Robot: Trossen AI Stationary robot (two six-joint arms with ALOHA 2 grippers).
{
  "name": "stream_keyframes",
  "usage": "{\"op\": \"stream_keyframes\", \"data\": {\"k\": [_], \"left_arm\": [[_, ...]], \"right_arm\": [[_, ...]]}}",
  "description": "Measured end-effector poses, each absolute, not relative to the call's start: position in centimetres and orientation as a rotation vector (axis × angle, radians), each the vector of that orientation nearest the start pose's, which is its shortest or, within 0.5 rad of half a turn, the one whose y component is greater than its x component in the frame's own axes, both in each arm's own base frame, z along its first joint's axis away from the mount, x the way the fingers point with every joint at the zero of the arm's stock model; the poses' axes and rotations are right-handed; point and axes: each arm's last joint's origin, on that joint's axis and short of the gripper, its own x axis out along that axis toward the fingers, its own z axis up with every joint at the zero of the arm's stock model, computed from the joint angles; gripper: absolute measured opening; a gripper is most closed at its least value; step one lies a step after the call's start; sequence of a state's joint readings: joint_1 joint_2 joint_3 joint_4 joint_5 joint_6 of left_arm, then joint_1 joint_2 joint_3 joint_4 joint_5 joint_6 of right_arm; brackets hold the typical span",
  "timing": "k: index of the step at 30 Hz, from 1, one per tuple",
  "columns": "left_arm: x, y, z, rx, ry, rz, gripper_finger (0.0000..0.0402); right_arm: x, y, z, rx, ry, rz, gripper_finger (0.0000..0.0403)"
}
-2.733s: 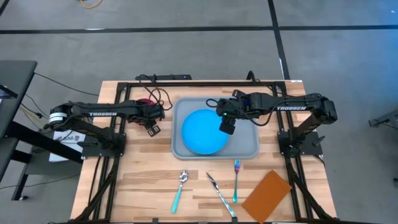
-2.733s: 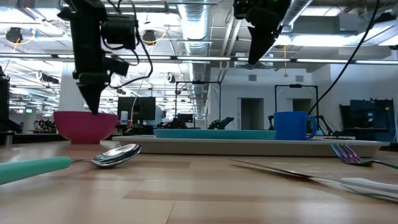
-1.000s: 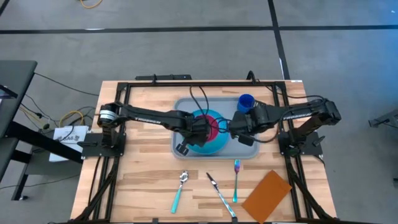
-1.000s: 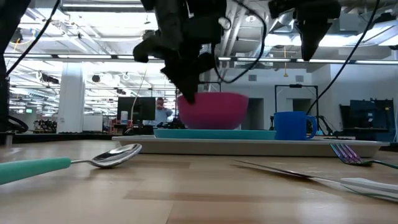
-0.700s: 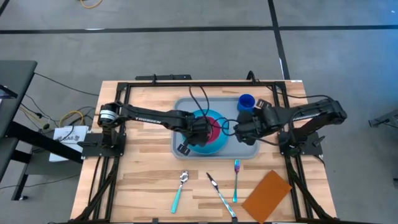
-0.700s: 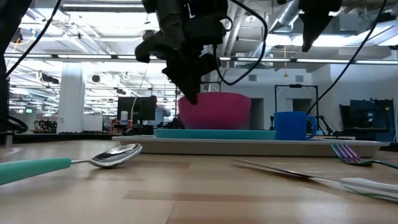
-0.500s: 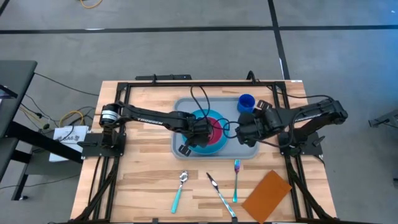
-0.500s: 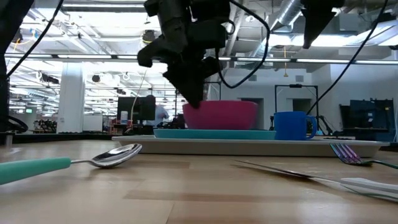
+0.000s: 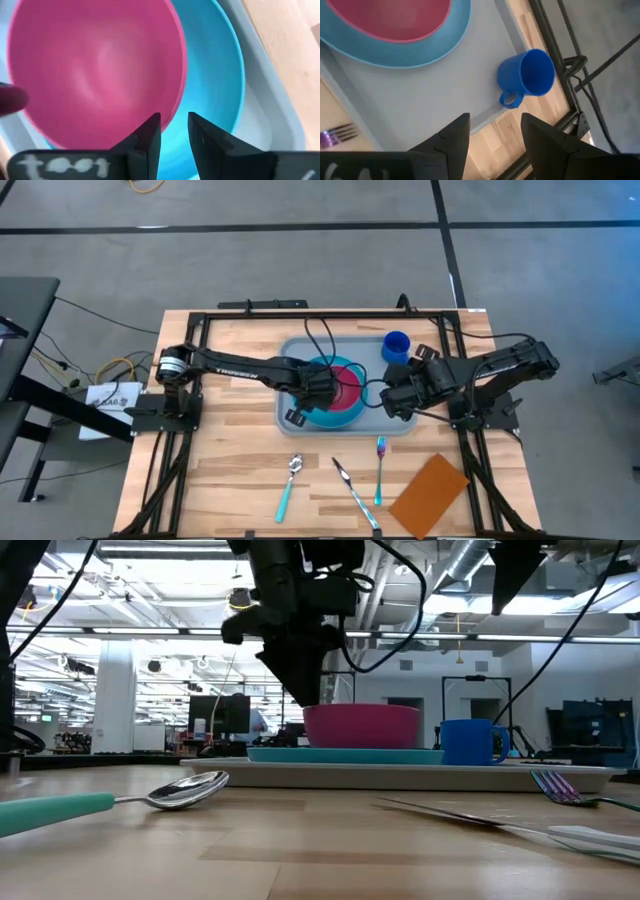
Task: Set up tray
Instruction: Put the brown napkin on the tray to the right of the blue plate
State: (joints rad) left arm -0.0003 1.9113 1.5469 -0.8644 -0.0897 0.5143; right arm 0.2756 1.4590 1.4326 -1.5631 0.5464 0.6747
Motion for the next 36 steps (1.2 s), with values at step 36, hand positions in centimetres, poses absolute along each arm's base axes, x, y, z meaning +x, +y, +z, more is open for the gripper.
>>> {"op": "stream_keyframes", "data": {"k": [36], "left_arm": [[26.7,-8.5,33.7,0.329,1.282,0.085,0.0087]], "right_arm": [[11.4,18.9,20.7,0.532,1.372,-0.783,0.0171]]}}
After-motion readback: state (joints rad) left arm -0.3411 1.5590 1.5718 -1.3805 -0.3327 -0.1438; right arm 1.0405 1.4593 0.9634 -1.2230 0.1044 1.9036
